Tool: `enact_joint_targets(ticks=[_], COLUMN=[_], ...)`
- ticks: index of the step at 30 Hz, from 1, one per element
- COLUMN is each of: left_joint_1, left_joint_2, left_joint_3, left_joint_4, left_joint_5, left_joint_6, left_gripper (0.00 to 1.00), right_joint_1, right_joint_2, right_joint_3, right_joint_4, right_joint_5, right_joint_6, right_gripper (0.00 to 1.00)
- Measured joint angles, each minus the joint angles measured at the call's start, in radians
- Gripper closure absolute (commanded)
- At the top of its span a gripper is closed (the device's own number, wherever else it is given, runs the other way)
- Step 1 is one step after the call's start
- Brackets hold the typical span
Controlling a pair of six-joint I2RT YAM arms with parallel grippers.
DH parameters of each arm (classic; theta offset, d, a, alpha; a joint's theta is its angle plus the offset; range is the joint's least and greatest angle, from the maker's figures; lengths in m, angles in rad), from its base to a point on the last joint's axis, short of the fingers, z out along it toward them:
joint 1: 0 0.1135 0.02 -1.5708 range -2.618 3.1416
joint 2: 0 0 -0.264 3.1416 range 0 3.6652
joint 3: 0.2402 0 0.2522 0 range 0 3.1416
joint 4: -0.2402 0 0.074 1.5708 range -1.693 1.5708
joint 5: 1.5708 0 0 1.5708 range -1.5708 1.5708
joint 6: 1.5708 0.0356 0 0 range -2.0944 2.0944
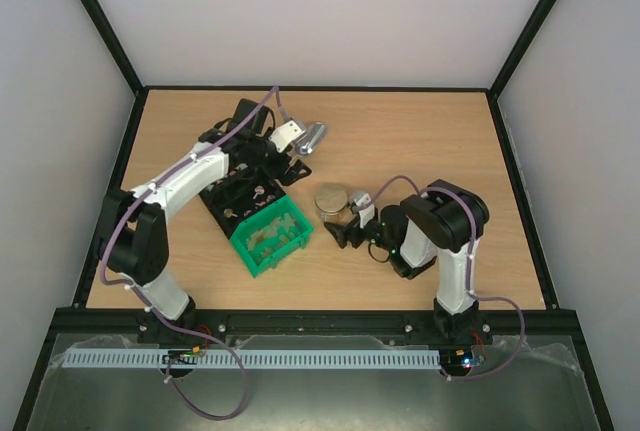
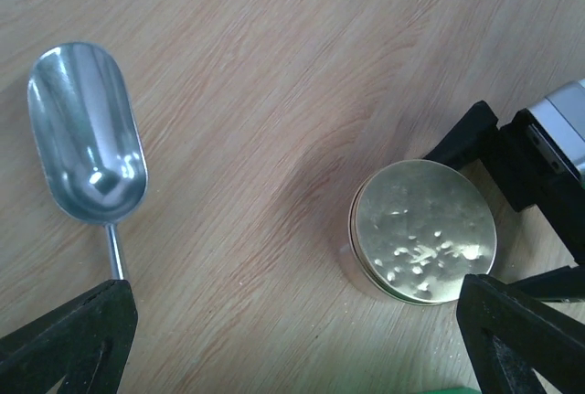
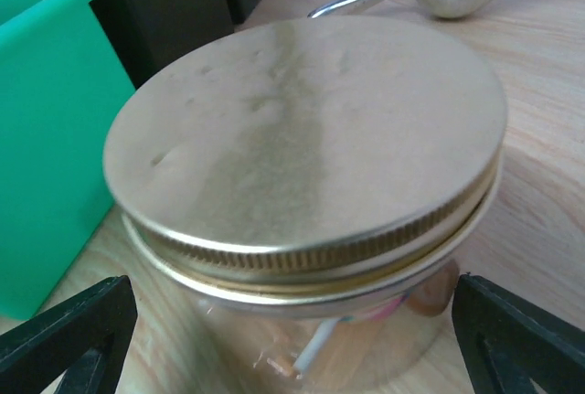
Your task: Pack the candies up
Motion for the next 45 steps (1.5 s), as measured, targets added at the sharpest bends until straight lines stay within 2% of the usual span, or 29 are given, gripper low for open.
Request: enact_joint_targets(ticks=[5, 18, 24, 27, 36, 45], left_joint_1=[0.0, -0.027, -0.071, -0.1, -0.154, -0.175], left_joint_2=[-0.031, -0.039, -0.069, -0.082, -0.079, -0.024], left_joint_3=[-0.01, -0.076, -0.134, -0.157, -0.153, -0.085], left_joint_4=[-0.01, -0.031, -0.024, -0.027, -0.019, -0.01], left_joint_5=[-0.012, -0.053, -0.1, -0.124, -0.184, -0.199], left_joint_6=[0.035, 0.095, 0.128, 0.148, 0.19, 0.19], left_gripper=[0.01, 0.01, 0.01, 0.01, 0.01, 0.01], right_joint_1=[0.005, 0.048, 0.08, 0.094, 0.103, 0.11], right_joint_2=[0.055, 0.116, 0.152, 0.164, 0.175, 0.175], right_joint_3=[0.038, 0.086, 0.108, 0.121, 0.129, 0.116], right_joint_4=[0.039, 0.075, 0.104, 0.11, 0.118, 0.124], right_joint_5=[0.001, 0.033, 0.071, 0.084, 0.11, 0.156], right_joint_6=[-0.024, -0.07, -0.09, -0.094, -0.09, -0.08], right_gripper=[0.08, 0.06, 0.06, 0.1, 0.19, 0.18])
